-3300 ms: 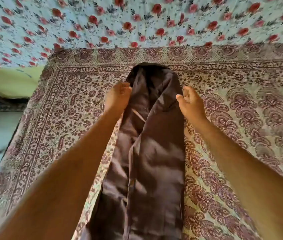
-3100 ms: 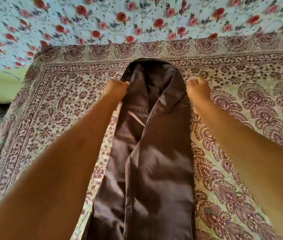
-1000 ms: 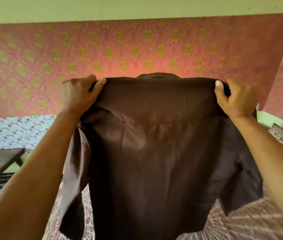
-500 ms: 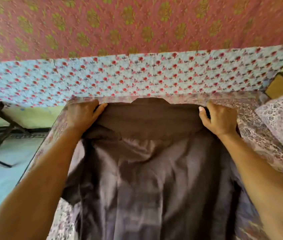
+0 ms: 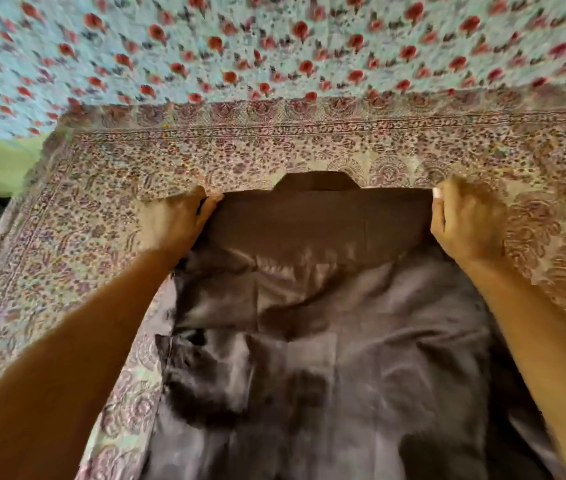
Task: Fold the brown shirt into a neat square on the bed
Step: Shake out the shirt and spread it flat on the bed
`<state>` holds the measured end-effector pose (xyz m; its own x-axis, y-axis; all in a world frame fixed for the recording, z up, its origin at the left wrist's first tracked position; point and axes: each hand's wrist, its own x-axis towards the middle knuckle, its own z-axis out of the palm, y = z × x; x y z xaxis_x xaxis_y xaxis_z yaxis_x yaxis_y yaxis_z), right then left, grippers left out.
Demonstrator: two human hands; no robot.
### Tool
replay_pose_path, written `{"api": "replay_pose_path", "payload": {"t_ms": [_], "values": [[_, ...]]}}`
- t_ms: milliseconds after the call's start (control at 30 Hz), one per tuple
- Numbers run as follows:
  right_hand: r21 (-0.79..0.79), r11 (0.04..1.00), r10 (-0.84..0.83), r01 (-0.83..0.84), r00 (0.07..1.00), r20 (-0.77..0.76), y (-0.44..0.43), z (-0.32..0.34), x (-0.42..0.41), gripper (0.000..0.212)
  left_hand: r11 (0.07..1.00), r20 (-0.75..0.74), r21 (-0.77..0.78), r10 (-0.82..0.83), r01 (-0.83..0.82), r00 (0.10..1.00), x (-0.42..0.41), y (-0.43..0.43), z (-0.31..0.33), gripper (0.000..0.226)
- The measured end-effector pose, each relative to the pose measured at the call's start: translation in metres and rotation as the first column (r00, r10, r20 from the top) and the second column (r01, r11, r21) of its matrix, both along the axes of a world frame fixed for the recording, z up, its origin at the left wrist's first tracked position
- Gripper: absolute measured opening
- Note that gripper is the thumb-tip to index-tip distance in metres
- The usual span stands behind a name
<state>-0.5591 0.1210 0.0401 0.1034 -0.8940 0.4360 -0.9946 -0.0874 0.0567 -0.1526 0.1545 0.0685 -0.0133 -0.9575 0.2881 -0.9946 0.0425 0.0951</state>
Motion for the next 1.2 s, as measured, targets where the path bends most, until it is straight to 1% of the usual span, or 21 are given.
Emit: {"api": "replay_pose_path", "payload": {"t_ms": [33, 100, 133, 200, 267, 333, 467, 567, 667, 733, 800, 833, 900, 933, 1000, 1033, 1100, 1133, 1167, 1200], "values": [[-0.008, 1.000, -0.013, 0.013, 1.000, 0.005, -0.010, -0.017, 0.003, 0.018, 1.000, -0.008, 0.006, 0.015, -0.015, 1.000, 0.002, -0.013, -0.016, 0.052], [-0.041, 0.999, -0.015, 0.015, 1.000, 0.016, -0.035, -0.052, 0.008, 0.010, 0.999, 0.043, -0.011, 0.040, -0.039, 0.998, 0.004, -0.047, -0.050, 0.059], [-0.037, 0.999, -0.015, 0.015, 1.000, 0.020, -0.047, -0.066, 0.010, 0.010, 0.999, 0.060, -0.012, 0.042, -0.042, 0.997, 0.006, -0.065, -0.064, 0.061], [0.001, 1.000, -0.031, 0.031, 0.999, 0.027, -0.068, -0.088, 0.012, 0.012, 0.999, 0.080, 0.017, 0.045, -0.047, 0.996, 0.004, -0.096, -0.085, 0.056], [0.039, 0.998, -0.049, 0.049, 0.999, 0.005, -0.090, -0.108, 0.013, 0.015, 0.997, 0.104, 0.038, 0.066, -0.070, 0.992, 0.004, -0.126, -0.109, 0.051], [0.074, 0.996, -0.046, 0.048, 0.999, -0.022, -0.113, -0.127, 0.012, 0.022, 0.995, 0.134, 0.056, 0.075, -0.083, 0.988, 0.003, -0.149, -0.129, 0.052], [0.134, 0.991, -0.002, 0.006, 1.000, -0.029, -0.144, -0.159, 0.005, 0.038, 0.994, 0.151, 0.078, 0.067, -0.079, 0.986, -0.001, -0.175, -0.161, 0.051], [0.157, 0.987, 0.030, -0.031, 1.000, 0.006, -0.156, -0.168, 0.003, 0.042, 0.985, 0.168, 0.136, 0.082, -0.106, 0.982, 0.000, -0.187, -0.175, 0.053], [0.222, 0.974, 0.044, -0.041, 0.999, -0.008, -0.163, -0.171, 0.002, 0.049, 0.981, 0.213, 0.163, 0.072, -0.108, 0.974, 0.001, -0.194, -0.179, 0.056], [0.258, 0.966, -0.040, 0.033, 0.999, 0.021, -0.161, -0.170, 0.004, 0.053, 0.975, 0.188, 0.191, 0.078, -0.115, 0.979, 0.002, -0.195, -0.180, 0.053], [0.282, 0.952, -0.146, 0.122, 0.987, 0.066, -0.152, -0.167, 0.009, 0.055, 0.969, 0.139, 0.192, 0.128, -0.153, 0.982, -0.003, -0.191, -0.176, 0.046], [0.284, 0.950, -0.163, 0.129, 0.982, 0.099, -0.145, -0.164, 0.012, 0.052, 0.966, 0.107, 0.183, 0.164, -0.182, 0.981, -0.007, -0.185, -0.172, 0.041], [0.265, 0.958, -0.156, 0.106, 0.972, 0.175, -0.127, -0.158, 0.023, 0.047, 0.967, 0.024, 0.166, 0.190, -0.192, 0.981, -0.017, -0.166, -0.167, 0.042], [0.254, 0.964, -0.140, 0.084, 0.968, 0.209, -0.114, -0.156, 0.030, 0.049, 0.975, -0.032, 0.157, 0.165, -0.159, 0.986, -0.024, -0.150, -0.163, 0.043], [0.234, 0.972, -0.090, 0.022, 0.956, 0.281, -0.078, -0.150, 0.048, 0.055, 0.989, -0.111, 0.146, 0.031, -0.014, 0.993, -0.040, -0.109, -0.157, 0.044], [0.231, 0.973, -0.054, -0.019, 0.951, 0.305, -0.060, -0.147, 0.057, 0.056, 0.984, -0.118, 0.156, -0.067, 0.085, 0.991, -0.047, -0.088, -0.158, 0.045], [0.264, 0.956, 0.047, -0.128, 0.955, 0.293, -0.004, -0.144, 0.071, 0.057, 0.933, -0.098, 0.229, -0.260, 0.276, 0.961, -0.056, -0.032, -0.157, 0.051], [0.306, 0.937, 0.083, -0.169, 0.958, 0.275, 0.015, -0.150, 0.070, 0.057, 0.899, -0.090, 0.291, -0.314, 0.326, 0.945, -0.053, -0.013, -0.165, 0.055], [0.352, 0.919, 0.088, -0.176, 0.964, 0.250, 0.032, -0.155, 0.065, 0.058, 0.881, -0.077, 0.345, -0.317, 0.323, 0.945, -0.045, 0.003, -0.172, 0.060], [0.394, 0.909, 0.055, -0.140, 0.974, 0.219, 0.040, -0.162, 0.054, 0.061, 0.878, -0.060, 0.392, -0.274, 0.275, 0.960, -0.031, 0.011, -0.179, 0.065]]}}
